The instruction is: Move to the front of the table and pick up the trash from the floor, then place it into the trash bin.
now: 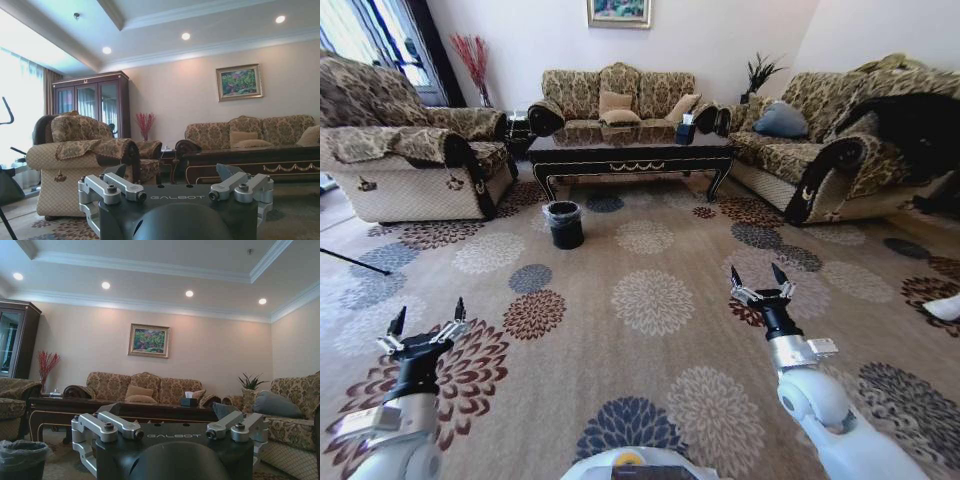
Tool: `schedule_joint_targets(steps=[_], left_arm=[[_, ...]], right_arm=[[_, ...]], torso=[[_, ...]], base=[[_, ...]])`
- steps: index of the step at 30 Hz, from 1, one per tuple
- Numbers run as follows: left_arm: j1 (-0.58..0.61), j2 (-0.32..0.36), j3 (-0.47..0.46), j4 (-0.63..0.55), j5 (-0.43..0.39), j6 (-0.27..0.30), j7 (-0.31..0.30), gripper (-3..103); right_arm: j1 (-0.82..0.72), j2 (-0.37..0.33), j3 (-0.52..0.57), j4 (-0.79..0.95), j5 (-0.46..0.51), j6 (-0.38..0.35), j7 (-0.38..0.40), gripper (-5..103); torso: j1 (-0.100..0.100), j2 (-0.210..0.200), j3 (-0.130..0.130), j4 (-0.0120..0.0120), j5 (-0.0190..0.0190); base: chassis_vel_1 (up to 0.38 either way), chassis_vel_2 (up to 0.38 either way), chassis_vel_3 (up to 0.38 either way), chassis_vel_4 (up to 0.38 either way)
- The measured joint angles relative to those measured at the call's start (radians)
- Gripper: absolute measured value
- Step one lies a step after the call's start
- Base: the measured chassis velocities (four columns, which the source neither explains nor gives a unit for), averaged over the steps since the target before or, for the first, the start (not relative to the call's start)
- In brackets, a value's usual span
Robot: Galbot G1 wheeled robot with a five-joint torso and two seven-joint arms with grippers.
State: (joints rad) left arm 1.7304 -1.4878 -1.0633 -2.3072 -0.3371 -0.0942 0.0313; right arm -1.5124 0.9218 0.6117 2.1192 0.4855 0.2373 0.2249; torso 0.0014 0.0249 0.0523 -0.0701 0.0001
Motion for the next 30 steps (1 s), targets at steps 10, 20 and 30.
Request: schedule_joint_targets(steps=[10,20,30], left_arm=[[0.0,0.0,0.0,0.0,0.0,0.0,0.0,100],[0.0,0.0,0.0,0.0,0.0,0.0,0.0,100],[0.0,0.0,0.0,0.0,0.0,0.0,0.0,100]], right_arm=[[0.0,0.0,0.0,0.0,0.0,0.0,0.0,100],[0.0,0.0,0.0,0.0,0.0,0.0,0.0,100],[0.0,0.0,0.0,0.0,0.0,0.0,0.0,100]], torso=[[0.0,0.0,0.0,0.0001,-0.0002],[0.002,0.032,0.03,0.0002,-0.0001],[0.009,0.076,0.067,0.0002,-0.0001]], base=[[0.0,0.0,0.0,0.0],[0.0,0.0,0.0,0.0],[0.0,0.0,0.0,0.0]])
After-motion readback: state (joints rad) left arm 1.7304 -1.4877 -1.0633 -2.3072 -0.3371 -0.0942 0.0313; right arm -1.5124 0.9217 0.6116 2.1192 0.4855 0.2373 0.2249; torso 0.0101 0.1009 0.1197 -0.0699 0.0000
